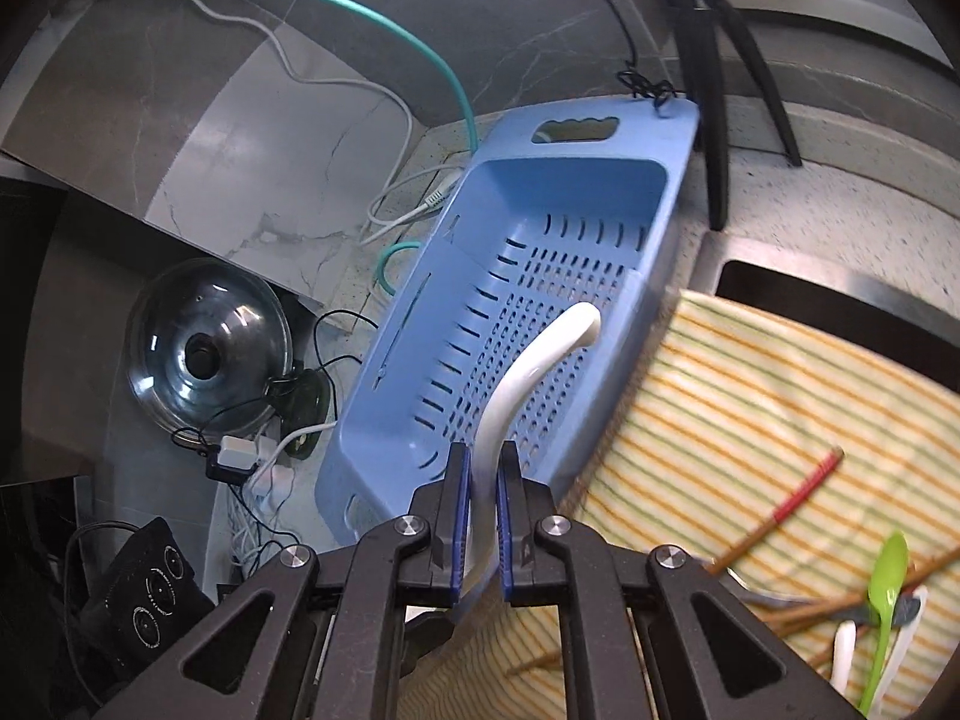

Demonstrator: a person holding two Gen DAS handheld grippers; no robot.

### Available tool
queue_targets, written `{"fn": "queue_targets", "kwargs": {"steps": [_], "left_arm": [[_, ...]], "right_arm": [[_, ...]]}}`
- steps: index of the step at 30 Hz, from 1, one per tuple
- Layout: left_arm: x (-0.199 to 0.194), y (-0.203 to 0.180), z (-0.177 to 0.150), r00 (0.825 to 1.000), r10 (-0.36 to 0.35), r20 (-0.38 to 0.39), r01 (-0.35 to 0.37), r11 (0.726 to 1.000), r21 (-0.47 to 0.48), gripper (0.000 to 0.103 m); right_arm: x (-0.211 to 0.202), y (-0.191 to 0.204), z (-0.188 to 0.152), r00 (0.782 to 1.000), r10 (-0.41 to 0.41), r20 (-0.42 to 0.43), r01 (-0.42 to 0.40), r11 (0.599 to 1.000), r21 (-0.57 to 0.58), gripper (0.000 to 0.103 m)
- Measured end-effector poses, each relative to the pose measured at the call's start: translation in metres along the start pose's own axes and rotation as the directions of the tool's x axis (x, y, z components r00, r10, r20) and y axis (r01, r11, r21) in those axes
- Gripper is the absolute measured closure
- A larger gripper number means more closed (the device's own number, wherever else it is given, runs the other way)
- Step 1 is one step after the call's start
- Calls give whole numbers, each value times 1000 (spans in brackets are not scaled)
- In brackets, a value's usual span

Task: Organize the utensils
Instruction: 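Carry both spoons into the blue basket and open both grippers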

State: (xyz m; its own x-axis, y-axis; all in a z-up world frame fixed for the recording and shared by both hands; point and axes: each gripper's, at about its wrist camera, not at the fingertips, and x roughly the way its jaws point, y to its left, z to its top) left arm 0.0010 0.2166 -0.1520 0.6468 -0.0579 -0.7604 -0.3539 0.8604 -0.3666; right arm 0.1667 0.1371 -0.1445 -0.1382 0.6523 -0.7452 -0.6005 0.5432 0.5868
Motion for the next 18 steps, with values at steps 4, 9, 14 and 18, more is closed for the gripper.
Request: {"fn": "queue_targets", "kwargs": {"steps": [4, 9, 14, 18], "left_arm": [[6, 10, 9, 999, 33, -3, -33, 999, -4, 59], [15, 17, 14, 999, 50, -14, -50, 999, -10, 60], [18, 18, 17, 997, 76, -18, -76, 997, -3, 60], [17, 16, 19, 996, 92, -11, -92, 996, 3, 60]], "right_arm": [[16, 0, 15, 1000, -1, -20, 1, 1000, -7, 95], [33, 3, 29, 999, -11, -38, 10, 1000, -28, 95], [39, 11, 34, 997, -67, -32, 65, 994, -86, 90], [37, 12, 35, 995, -104, -10, 102, 989, -104, 57]]}}
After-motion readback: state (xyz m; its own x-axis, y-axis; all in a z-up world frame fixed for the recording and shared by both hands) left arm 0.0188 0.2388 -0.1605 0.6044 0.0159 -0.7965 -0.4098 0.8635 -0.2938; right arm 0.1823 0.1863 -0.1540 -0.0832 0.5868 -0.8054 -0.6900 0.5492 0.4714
